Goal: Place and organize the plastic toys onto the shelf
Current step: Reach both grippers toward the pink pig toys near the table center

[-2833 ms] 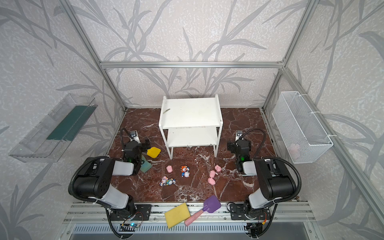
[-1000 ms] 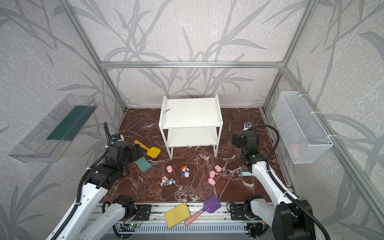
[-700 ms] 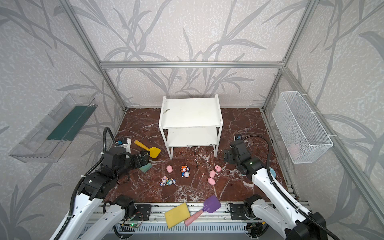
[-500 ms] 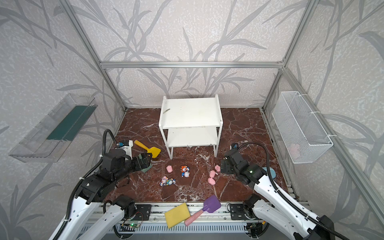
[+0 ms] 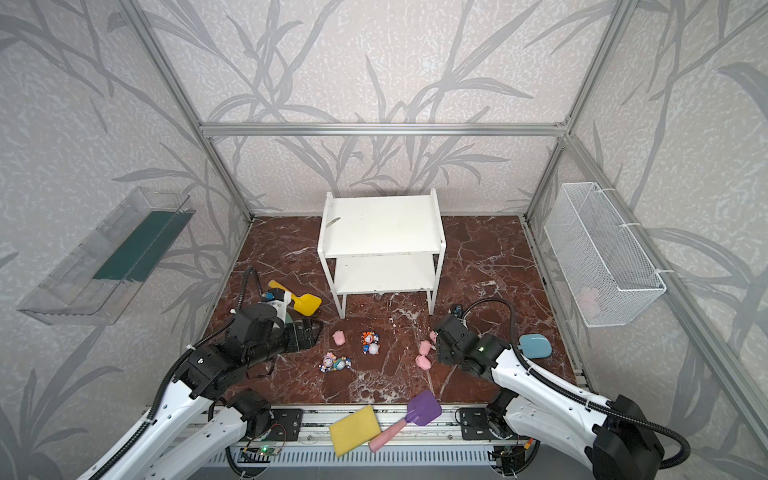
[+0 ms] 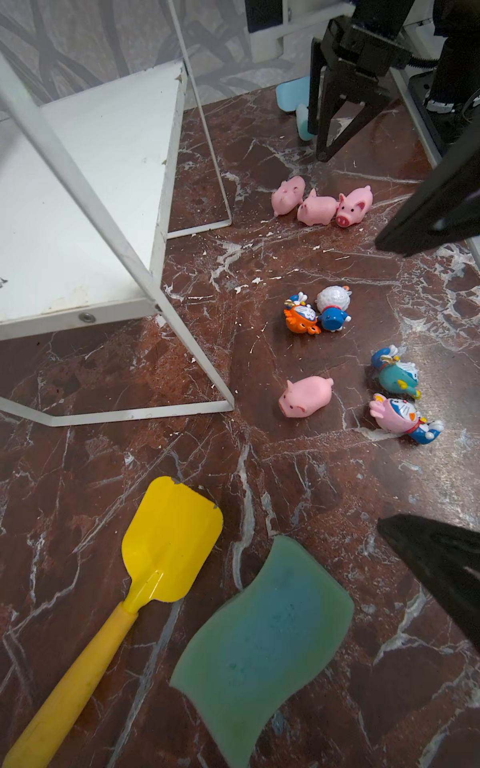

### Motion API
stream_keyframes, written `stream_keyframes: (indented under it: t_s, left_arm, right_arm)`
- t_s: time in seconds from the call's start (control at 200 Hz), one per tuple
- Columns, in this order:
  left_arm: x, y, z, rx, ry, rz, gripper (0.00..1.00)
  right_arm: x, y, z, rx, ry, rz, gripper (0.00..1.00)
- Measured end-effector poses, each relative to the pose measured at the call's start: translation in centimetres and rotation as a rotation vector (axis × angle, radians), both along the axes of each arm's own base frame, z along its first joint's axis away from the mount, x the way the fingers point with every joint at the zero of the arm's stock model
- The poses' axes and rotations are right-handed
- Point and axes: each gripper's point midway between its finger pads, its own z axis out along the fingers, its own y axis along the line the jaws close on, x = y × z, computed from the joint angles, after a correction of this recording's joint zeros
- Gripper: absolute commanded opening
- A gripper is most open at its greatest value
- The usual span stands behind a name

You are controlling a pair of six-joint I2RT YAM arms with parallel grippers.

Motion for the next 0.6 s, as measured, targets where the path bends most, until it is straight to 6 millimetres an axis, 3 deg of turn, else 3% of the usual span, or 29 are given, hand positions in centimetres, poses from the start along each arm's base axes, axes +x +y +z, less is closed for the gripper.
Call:
stream_keyframes:
  t_s: [0.445,0.6]
  left_arm:
    - [0.5,-0.7,0.9,-0.020,-0.045,-0.023,0.99]
    - [0.6,-0.9,1.1,-0.022,-0.057,-0.033,0.99]
  right_arm:
    - [2.7,1.6,-2.9,-0.020,0.034,0.034,0.69]
    - [3.6,2.1,-2.9,-0.006,0.037,0.044,0.51]
